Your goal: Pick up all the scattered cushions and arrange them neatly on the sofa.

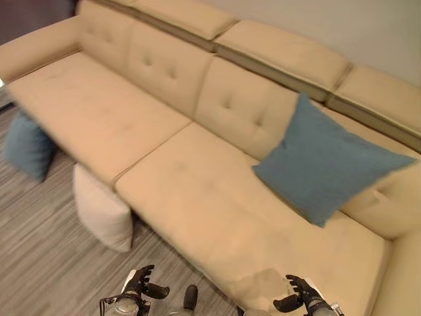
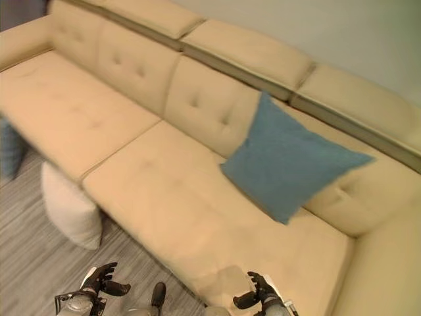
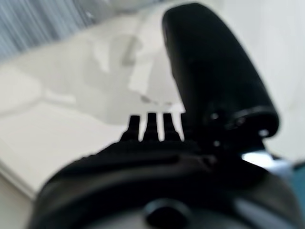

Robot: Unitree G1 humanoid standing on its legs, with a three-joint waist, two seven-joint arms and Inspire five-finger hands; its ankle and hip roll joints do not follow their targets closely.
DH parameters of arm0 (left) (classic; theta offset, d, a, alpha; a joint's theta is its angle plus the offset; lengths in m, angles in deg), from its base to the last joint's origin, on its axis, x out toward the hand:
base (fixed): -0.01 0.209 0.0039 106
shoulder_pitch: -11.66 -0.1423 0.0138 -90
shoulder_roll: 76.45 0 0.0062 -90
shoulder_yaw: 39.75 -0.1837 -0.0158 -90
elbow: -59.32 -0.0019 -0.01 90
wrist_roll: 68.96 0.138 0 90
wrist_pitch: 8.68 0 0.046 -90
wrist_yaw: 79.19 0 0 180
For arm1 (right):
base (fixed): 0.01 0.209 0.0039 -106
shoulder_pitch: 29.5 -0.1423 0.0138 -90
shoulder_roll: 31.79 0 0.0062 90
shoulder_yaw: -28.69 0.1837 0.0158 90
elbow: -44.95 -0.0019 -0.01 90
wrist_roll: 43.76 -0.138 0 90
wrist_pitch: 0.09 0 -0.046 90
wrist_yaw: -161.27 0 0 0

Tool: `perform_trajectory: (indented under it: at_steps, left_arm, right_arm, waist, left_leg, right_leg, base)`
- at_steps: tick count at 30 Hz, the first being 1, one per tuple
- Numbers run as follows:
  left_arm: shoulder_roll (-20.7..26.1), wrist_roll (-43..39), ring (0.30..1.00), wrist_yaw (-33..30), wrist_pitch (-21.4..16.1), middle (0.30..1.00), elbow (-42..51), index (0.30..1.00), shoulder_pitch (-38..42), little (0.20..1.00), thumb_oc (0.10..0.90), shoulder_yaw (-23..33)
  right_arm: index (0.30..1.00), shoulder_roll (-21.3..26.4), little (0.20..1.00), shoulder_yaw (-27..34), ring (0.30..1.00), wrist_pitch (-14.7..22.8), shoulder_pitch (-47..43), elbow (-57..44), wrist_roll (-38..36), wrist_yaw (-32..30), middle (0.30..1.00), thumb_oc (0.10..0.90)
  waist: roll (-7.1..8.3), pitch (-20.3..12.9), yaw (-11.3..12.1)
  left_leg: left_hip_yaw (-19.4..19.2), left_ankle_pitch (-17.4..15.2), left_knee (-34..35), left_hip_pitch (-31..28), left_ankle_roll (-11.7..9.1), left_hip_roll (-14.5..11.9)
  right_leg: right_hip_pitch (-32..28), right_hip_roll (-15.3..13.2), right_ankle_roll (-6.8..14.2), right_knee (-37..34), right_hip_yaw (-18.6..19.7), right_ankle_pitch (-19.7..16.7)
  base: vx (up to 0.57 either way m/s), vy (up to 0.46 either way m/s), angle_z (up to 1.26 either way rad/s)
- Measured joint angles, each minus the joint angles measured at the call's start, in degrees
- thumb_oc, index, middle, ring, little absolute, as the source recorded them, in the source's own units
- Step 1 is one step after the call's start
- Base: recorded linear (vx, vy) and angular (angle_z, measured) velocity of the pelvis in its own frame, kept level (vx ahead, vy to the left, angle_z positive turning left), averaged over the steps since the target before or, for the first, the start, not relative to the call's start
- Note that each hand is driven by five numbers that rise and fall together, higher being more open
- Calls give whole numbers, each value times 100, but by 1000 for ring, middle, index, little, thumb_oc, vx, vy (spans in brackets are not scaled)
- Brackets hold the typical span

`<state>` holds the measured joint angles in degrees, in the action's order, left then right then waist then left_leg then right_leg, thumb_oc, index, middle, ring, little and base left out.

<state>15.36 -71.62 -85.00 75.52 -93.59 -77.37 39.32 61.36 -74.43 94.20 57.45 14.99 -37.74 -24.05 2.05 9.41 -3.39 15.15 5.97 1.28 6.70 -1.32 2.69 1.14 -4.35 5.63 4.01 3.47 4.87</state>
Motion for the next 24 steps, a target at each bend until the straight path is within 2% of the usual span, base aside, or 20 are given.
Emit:
perform_trajectory:
  at_steps: [1,3,4,6,7,10,11,12,13,14,16,17,18,19,20,21,22,23,24]
  left_arm:
    - [-14,9,900,6,14,900,-51,900,-89,900,800,1]
    - [-11,15,900,2,14,900,-110,900,-82,900,800,15]
    - [-2,13,900,-8,34,900,-138,900,-127,900,800,43]
    - [-21,8,900,-11,66,900,-127,900,-257,900,800,35]
    - [-57,1,900,-14,64,900,-120,900,-269,900,800,33]
    - [-97,-25,900,1,98,900,-117,900,-223,900,800,-34]
    - [-110,-26,900,4,112,900,-118,900,-215,900,800,-35]
    - [-117,-28,900,4,113,900,-117,900,-192,900,800,-35]
    - [-70,-37,900,-49,117,900,-142,900,-76,900,800,-15]
    - [-30,-42,900,-74,115,900,-198,900,-66,900,800,-30]
    - [39,-48,900,-109,129,900,-258,900,-34,900,800,-3]
    - [30,-44,900,-109,132,900,-276,900,-28,900,800,-8]
    - [-36,-51,900,-105,127,900,-247,900,-157,900,800,-39]
    - [-32,-51,900,-96,123,900,-185,900,8,900,800,-80]
    - [-16,-53,900,-103,109,900,-59,900,70,900,800,-138]
    - [9,-53,900,-103,112,900,60,900,176,900,800,-150]
    - [66,-50,900,-80,98,900,149,900,353,900,800,-156]
    - [45,-50,900,-66,126,900,47,900,455,900,800,-125]
    - [127,-49,900,-50,126,900,3,900,425,900,800,-111]
  right_arm:
    - [900,18,900,2,900,21,-69,-35,-32,-19,900,800]
    - [900,36,900,-19,900,18,-94,-65,-50,-14,900,800]
    - [900,41,900,-52,900,16,-140,-84,-59,-10,900,800]
    - [900,52,900,-79,900,12,-179,-131,-65,-7,900,800]
    - [900,144,900,-210,900,10,-117,-254,-77,-23,900,800]
    - [900,335,900,-508,900,19,-152,-359,-75,-11,900,800]
    - [900,352,900,-503,900,16,-160,-370,-76,-18,900,800]
    - [900,374,900,-499,900,10,-131,-420,-77,-19,900,800]
    - [900,374,900,-504,900,9,-136,-435,-75,-21,900,800]
    - [900,377,900,-515,900,8,-91,-435,-73,-36,900,800]
    - [900,368,900,-537,900,6,-18,-405,-60,-105,900,800]
    - [900,387,900,-545,900,6,9,-414,-60,-135,900,800]
    - [900,476,900,-548,900,11,130,-376,-57,-125,900,800]
    - [900,364,900,-502,900,-12,125,-136,-53,-204,900,800]
    - [900,286,900,-501,900,-34,73,29,-42,-174,900,800]
    - [900,251,900,-502,900,-57,62,53,-41,-174,900,800]
    - [900,176,900,-519,900,-73,59,69,-34,-135,900,800]
    - [900,55,900,-486,900,-131,-66,146,-35,-134,900,800]
    - [900,-108,900,-493,900,-152,-224,168,-35,-138,900,800]
  waist:
    - [-59,-37,-38]
    - [-81,-56,-24]
    - [-84,-74,19]
    - [-90,-113,196]
    - [-174,-155,179]
    - [-201,-170,245]
    - [-190,-169,246]
    - [-171,-166,232]
    - [54,-51,187]
    - [134,-17,201]
    - [285,-2,87]
    - [255,-18,44]
    - [-67,-122,91]
    - [-39,-102,42]
    - [-125,-64,57]
    - [-101,-51,-23]
    - [22,-29,-150]
    - [179,48,-119]
    - [484,103,-41]
  left_leg:
    - [231,54,6,58,-85,-37]
    - [461,94,92,117,-222,-115]
    - [341,55,106,262,-159,-228]
    - [271,0,98,396,-126,-380]
    - [463,203,16,524,-279,-397]
    - [499,64,-36,887,-277,-460]
    - [385,-157,-22,967,-292,-463]
    - [185,-341,-32,1031,-207,-479]
    - [-470,-495,-238,1071,-156,-408]
    - [-907,-637,-441,1068,58,-334]
    - [-1851,-769,-1226,1036,182,-281]
    - [-1965,-755,-1371,985,193,-295]
    - [-1739,-444,-1129,812,206,-370]
    - [-1585,-181,-1019,805,220,-289]
    - [-1340,-12,-835,876,226,-260]
    - [-1214,125,-659,914,106,-242]
    - [-1436,34,-239,959,-267,-93]
    - [-2212,-135,-297,979,-46,-254]
    - [-2803,-327,-495,912,136,-388]
  right_leg:
    - [-83,160,-77,-59,74,92]
    - [-130,328,-181,-148,136,83]
    - [-141,435,-320,-191,12,43]
    - [-34,616,-413,-61,-85,88]
    - [0,706,-483,-91,-179,106]
    - [112,811,-655,-82,-489,67]
    - [74,794,-704,-124,-671,33]
    - [56,733,-756,-129,-842,-7]
    - [-59,447,-756,-222,-1091,-12]
    - [-132,299,-753,-224,-1278,-11]
    - [-380,5,-647,-318,-1624,34]
    - [-438,0,-557,-291,-1719,98]
    - [-405,220,-436,-49,-1837,226]
    - [-240,126,-434,269,-2044,422]
    - [-91,334,-573,336,-1982,648]
    - [-47,484,-648,96,-1903,660]
    - [-102,602,-923,-550,-1872,33]
    - [-200,390,-884,-682,-2093,-146]
    - [-220,110,-828,-672,-2128,-180]
  base:
    - [-91,-176,75]
    - [-81,-120,81]
    - [-96,-120,76]
    - [-192,-186,66]
    - [-269,-186,74]
    - [-204,-75,88]
    - [-151,-18,75]
    - [-205,-26,110]
    - [-173,-13,93]
    - [-219,1,90]
    - [-112,37,86]
    - [-111,69,95]
    - [-128,89,113]
    - [25,89,131]
    - [57,59,134]
    - [91,71,161]
    - [56,169,170]
    - [74,231,132]
    - [85,265,78]
